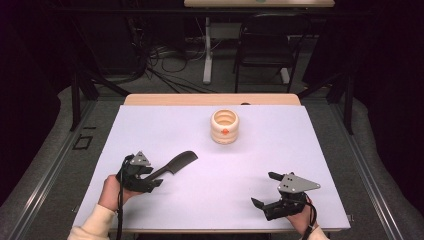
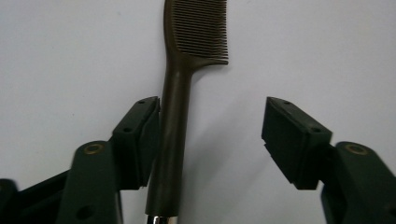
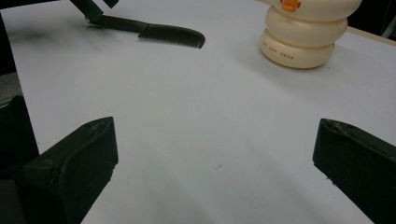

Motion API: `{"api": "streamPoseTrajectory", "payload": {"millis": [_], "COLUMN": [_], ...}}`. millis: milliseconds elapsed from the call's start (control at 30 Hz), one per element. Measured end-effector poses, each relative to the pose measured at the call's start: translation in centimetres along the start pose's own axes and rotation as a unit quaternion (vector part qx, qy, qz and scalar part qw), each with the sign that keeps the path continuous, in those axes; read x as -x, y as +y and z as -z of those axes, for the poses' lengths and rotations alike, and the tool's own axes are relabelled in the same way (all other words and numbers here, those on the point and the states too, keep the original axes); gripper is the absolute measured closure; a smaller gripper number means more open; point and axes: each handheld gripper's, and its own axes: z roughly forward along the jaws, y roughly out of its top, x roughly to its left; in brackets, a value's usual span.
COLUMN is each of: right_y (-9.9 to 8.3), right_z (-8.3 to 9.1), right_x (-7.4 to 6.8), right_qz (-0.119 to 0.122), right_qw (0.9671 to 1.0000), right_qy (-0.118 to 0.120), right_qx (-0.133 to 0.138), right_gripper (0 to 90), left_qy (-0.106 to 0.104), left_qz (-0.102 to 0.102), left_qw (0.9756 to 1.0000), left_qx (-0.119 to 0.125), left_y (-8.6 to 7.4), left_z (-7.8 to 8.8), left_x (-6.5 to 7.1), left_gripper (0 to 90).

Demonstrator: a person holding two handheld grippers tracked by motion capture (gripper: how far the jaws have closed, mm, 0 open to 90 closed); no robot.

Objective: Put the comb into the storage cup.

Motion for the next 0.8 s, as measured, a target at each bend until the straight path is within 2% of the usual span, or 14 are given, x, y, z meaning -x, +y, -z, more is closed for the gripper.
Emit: {"api": "streamPoseTrajectory", "payload": {"millis": [200, 367, 400, 533, 800], "right_y": [0.0, 0.0, 0.0, 0.0, 0.0], "right_z": [-0.1, -0.1, -0.1, -0.2, -0.2], "right_x": [0.0, 0.0, 0.0, 0.0, 0.0], "right_qz": [-0.001, -0.001, -0.002, -0.002, -0.003], "right_qw": [1.0, 1.0, 1.0, 1.0, 1.0], "right_qy": [-0.001, -0.001, -0.001, -0.001, 0.0], "right_qx": [0.0, 0.0, -0.001, -0.001, -0.001], "right_gripper": [0.0, 0.0, 0.0, 0.0, 0.0], "left_qy": [0.022, 0.028, 0.033, 0.034, 0.041], "left_qz": [-0.008, -0.009, -0.011, -0.012, -0.016], "left_qw": [0.9994, 0.9988, 0.9981, 0.9972, 0.9954], "left_qx": [-0.025, -0.038, -0.05, -0.066, -0.085], "left_y": [0.6, 0.9, 1.1, 1.4, 2.2], "left_z": [-0.4, -0.7, -0.9, -1.4, -2.0], "left_x": [-0.1, -0.3, -0.4, -0.6, -1.1], "left_gripper": [19.1, 11.8, 8.7, 1.0, 0.4]}}
